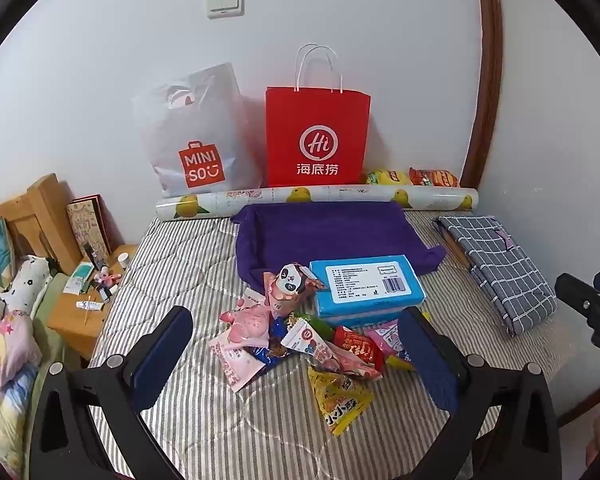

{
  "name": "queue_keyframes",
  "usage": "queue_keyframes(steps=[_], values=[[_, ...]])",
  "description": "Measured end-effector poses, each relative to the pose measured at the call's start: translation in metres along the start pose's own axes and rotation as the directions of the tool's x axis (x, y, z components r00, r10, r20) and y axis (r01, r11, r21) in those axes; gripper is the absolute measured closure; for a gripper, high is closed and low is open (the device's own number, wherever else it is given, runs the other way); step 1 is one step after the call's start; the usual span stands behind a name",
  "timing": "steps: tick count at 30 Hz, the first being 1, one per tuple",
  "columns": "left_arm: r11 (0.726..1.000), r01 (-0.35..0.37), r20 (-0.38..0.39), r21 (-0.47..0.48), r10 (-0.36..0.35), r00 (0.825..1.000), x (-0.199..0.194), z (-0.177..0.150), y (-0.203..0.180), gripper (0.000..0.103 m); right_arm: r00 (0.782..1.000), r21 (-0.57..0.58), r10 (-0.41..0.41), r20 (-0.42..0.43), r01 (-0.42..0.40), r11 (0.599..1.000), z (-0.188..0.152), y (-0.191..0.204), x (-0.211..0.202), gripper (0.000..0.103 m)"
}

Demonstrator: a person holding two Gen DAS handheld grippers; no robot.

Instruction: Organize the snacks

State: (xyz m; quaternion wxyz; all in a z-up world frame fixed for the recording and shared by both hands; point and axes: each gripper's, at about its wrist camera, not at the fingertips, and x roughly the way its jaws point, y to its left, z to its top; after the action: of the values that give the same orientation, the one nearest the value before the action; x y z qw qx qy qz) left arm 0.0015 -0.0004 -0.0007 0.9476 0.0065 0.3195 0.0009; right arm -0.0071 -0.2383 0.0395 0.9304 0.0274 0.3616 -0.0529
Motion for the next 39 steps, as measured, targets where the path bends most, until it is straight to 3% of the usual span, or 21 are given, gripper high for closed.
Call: queue_keyframes(steps=[5, 6, 14, 39], values=[[0.999, 0.024, 0.009, -0.032, -0.023, 1.0, -0.013, 0.002, 0.005, 0.0, 1.0, -0.021, -0.011, -0.016, 0.011, 1.0, 0.004, 0.01, 0.004, 0.0], [0.999, 0.025, 0.008, -0.034, -0.025, 1.0, -0.014, 0.003, 0.005, 0.0, 1.0, -0.031, -0.012, 0.013, 0.012, 0.999, -0.001, 0.014, -0.009, 0.0], [0.999, 0.026, 0.016, -0.044, -0.025, 1.0, -0.019, 0.0, 0.012, 0.0, 0.999, 0.01, 0.054, 0.006, -0.054, 0.999, -0.005, 0.006, -0.018, 0.0], [0.999, 0.019, 0.025, -0.043, -0.018, 1.0, -0.023, 0.001, 0.01, 0.0, 0.999, -0.003, 0.046, 0.0, -0.046, 0.999, -0.008, 0.011, -0.016, 0.0]])
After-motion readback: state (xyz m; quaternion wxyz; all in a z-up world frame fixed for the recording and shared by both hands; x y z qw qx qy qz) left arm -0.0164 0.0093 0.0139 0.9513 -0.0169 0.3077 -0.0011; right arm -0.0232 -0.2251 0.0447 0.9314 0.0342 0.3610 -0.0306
